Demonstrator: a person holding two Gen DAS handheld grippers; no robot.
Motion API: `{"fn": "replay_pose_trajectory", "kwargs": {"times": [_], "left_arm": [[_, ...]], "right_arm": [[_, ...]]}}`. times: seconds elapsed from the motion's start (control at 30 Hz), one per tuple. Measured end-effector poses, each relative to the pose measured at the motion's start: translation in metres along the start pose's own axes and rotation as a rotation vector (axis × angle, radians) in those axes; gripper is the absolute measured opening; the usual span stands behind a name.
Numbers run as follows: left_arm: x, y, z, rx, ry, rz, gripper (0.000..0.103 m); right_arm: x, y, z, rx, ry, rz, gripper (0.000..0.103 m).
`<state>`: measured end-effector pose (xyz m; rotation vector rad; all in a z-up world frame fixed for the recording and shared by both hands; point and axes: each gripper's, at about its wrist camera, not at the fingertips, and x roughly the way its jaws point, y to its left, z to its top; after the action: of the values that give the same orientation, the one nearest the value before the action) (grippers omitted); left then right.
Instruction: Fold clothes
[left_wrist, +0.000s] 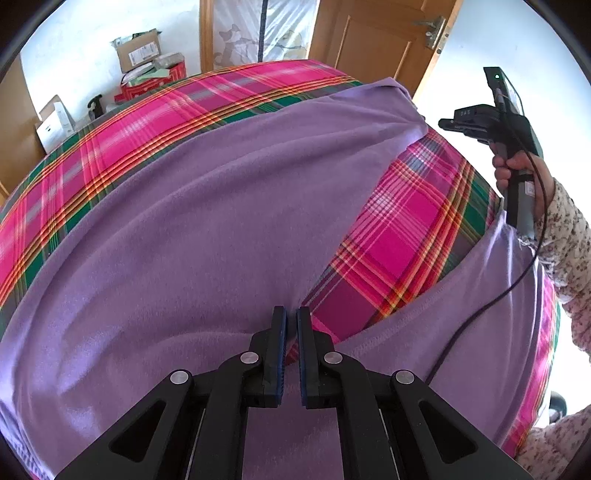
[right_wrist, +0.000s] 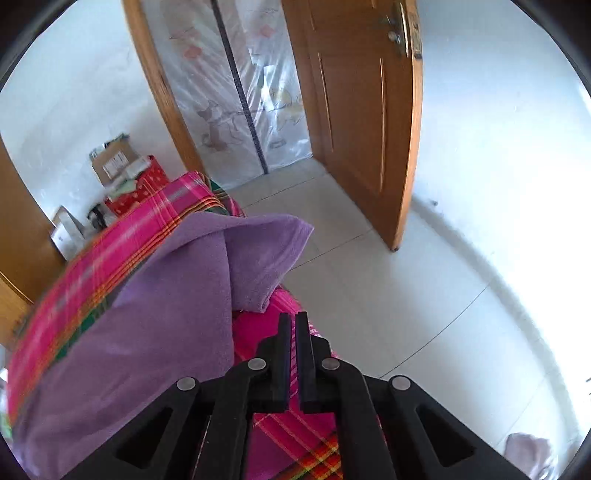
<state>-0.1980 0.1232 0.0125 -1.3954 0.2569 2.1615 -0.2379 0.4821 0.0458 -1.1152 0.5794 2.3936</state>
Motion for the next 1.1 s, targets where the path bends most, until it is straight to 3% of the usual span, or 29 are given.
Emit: {"fn": "replay_pose_trajectory", "kwargs": {"times": [0.17,0.3,0.4,0.73,0.83,0.87,0.9,1.0,1.1], "left_arm": [[-0.008,-0.002,0.001,-0.001,-0.007,-0.031,0.006],[-0.019,-0.002,0.008,-0.009,-0.032,-0.048,0.006],[-0.021,-0.002,0.013,-0.033,-0.047,-0.042,0.011],[-0.004,0.003,0.024,-0.083,-0.031,-0.036,0.011],[0.000,0.002,0.026,-0.088,-0.018,-0.017,0.013],[0.000,0.003,0.026,-0.092,-0.016,-0.012,0.015],[0.001,0.003,0.026,-0.098,-0.015,-0.008,0.017],[0.004,0.005,0.028,-0.115,-0.013,-0.001,0.018],[0.009,0.006,0.030,-0.111,-0.003,0.001,0.018]], "right_arm": [[0.015,-0.012,0.008,0.048,0.026,0.112,0.006],[0.034,-0.023,0.019,0.133,0.075,0.194,0.021],[0.048,-0.024,0.025,0.138,0.084,0.208,0.032],[0.057,-0.018,0.029,0.149,0.104,0.326,0.036],[0.059,-0.012,0.028,0.116,0.109,0.293,0.036],[0.059,-0.011,0.028,0.110,0.107,0.287,0.032],[0.057,-0.011,0.028,0.098,0.098,0.263,0.021],[0.053,-0.011,0.028,0.077,0.074,0.239,0.008],[0.042,-0.013,0.036,0.073,0.013,0.196,0.006]]}}
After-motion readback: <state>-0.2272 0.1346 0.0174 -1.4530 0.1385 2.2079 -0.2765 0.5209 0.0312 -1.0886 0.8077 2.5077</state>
